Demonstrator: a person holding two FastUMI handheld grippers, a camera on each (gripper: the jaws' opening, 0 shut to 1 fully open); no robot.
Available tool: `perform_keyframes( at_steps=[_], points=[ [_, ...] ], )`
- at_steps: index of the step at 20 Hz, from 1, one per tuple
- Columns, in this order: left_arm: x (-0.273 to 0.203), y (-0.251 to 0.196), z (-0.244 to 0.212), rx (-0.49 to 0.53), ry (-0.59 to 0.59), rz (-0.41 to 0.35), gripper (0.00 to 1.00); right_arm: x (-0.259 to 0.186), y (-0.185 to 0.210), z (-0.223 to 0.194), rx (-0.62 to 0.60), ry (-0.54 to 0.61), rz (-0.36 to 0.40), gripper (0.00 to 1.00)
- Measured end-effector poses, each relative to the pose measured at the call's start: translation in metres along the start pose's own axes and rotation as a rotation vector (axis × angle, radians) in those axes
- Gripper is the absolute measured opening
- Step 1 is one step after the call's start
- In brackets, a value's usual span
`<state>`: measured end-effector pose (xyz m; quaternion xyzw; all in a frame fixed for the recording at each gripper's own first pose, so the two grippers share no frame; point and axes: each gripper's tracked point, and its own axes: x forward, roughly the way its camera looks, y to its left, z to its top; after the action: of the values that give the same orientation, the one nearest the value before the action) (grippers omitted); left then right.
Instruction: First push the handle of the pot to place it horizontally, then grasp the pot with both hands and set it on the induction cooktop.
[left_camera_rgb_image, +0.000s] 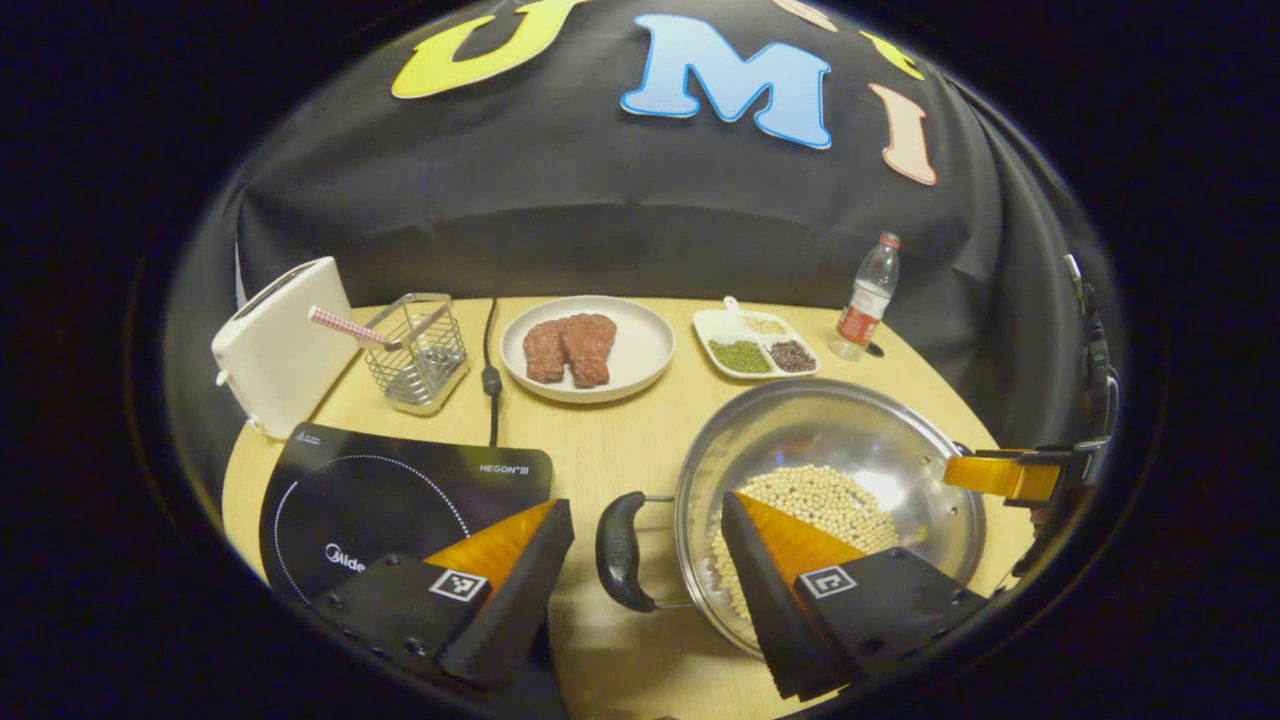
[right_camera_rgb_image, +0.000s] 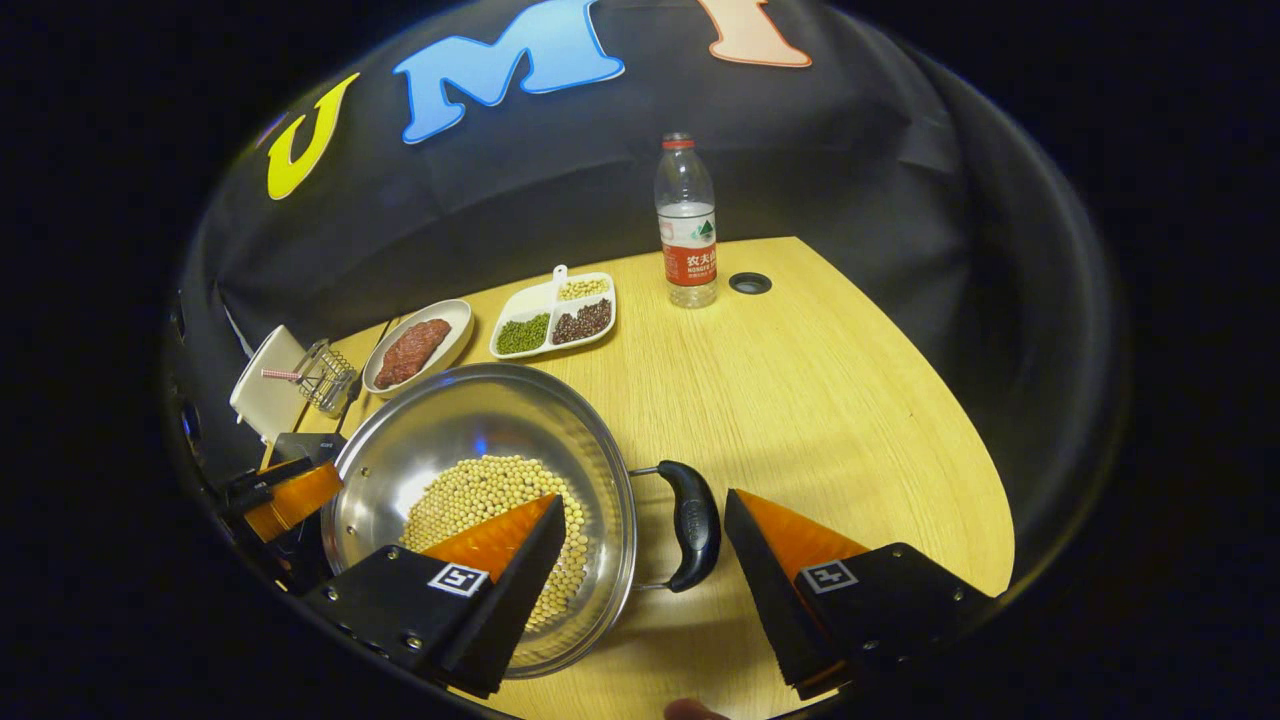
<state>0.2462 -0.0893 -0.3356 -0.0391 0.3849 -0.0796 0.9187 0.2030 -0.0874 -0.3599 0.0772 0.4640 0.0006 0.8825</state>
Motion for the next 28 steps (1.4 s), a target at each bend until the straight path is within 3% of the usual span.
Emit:
perform_keyframes(
  at_steps=[6,8,9,10,11,12,13,14,18,19,28],
  points=[
    [0.013,-0.003,-0.017,-0.012,0.052,0.038,0.99,0.014,0.002,-0.009,-0.010,0.036,0.018,0.95],
    [0.020,-0.003,-0.026,-0.031,0.076,0.058,0.87,0.018,0.000,-0.012,-0.028,0.043,0.007,0.94],
    [0.023,-0.004,-0.030,-0.048,0.086,0.061,0.85,0.016,-0.003,-0.012,-0.042,0.042,-0.006,0.87],
    [0.025,-0.004,-0.032,-0.059,0.092,0.071,0.84,0.017,-0.003,-0.013,-0.044,0.046,-0.004,0.70],
    [0.026,-0.002,-0.035,-0.065,0.097,0.078,0.83,0.017,-0.003,-0.014,-0.044,0.047,-0.006,0.77],
    [0.027,0.000,-0.036,-0.067,0.101,0.091,0.77,0.016,-0.011,-0.013,-0.051,0.043,-0.036,0.77],
    [0.030,0.001,-0.038,-0.072,0.099,0.092,0.75,0.016,-0.012,-0.014,-0.043,0.048,-0.028,0.73],
    [0.035,0.000,-0.038,-0.073,0.091,0.095,0.69,0.017,-0.011,-0.015,-0.045,0.050,-0.032,0.61],
    [0.029,-0.002,-0.033,-0.064,0.087,0.094,0.67,0.014,-0.007,-0.016,-0.085,0.058,-0.043,0.52],
    [0.030,-0.003,-0.036,-0.069,0.089,0.099,0.65,0.014,-0.008,-0.014,-0.096,0.062,-0.041,0.46],
    [-0.007,-0.003,-0.009,-0.072,0.009,0.135,0.61,-0.016,0.001,0.010,-0.119,0.000,-0.018,0.45]
  ],
)
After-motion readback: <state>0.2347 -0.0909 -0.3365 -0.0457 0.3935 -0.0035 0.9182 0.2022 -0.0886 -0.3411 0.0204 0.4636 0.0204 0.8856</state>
